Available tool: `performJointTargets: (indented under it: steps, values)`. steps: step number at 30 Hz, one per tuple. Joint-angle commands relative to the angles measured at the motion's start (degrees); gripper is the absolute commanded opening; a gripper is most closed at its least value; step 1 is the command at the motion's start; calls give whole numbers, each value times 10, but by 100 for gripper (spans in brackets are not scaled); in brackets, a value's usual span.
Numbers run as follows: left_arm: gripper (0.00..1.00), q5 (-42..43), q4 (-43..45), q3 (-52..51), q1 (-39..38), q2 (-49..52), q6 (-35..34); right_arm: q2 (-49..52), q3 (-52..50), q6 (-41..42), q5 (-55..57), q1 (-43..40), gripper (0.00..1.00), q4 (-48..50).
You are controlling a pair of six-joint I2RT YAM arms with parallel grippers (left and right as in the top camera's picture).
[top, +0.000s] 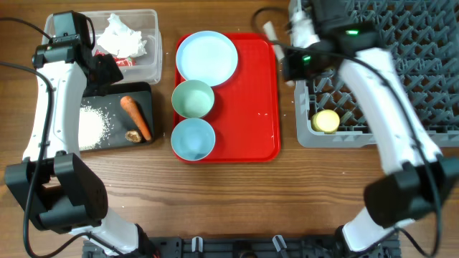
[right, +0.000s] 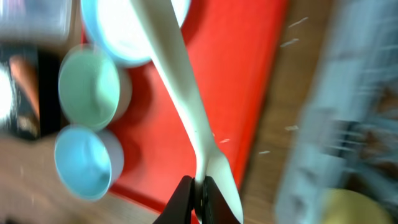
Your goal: Sort waste into correct bins and load items into the dishwasher rack
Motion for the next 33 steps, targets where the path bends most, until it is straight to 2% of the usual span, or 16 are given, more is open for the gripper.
performJointTargets:
  steps: [1,4,11,12,15,17,20,25,29,33]
  values:
    - [100,3,0,2,2,-12,-9,-13,2,96,88,-49,4,7]
    - [100,3,0,2,2,-12,-9,2,-12,130,107,-74,4,21]
    - [100,3,0,2,2,-12,-9,72,-47,131,108,-78,4,51]
    - [100,3,0,2,2,-12,-9,83,-47,127,109,-78,10,51]
    - [100,3,0,2,2,-12,-9,103,-47,116,109,-78,46,51]
    - [100,3,0,2,2,-12,-9,104,-47,114,108,-78,53,52]
    - [100,3,0,2,2,-12,-9,101,-43,108,101,-78,54,53]
    - [100,3,0,2,2,-12,-9,51,-36,33,-14,-57,55,60]
    - [100,3,0,2,2,-12,-9,42,-38,9,-28,34,68,90]
    - [100,3,0,2,2,-12,-9,87,-39,56,-25,122,70,143]
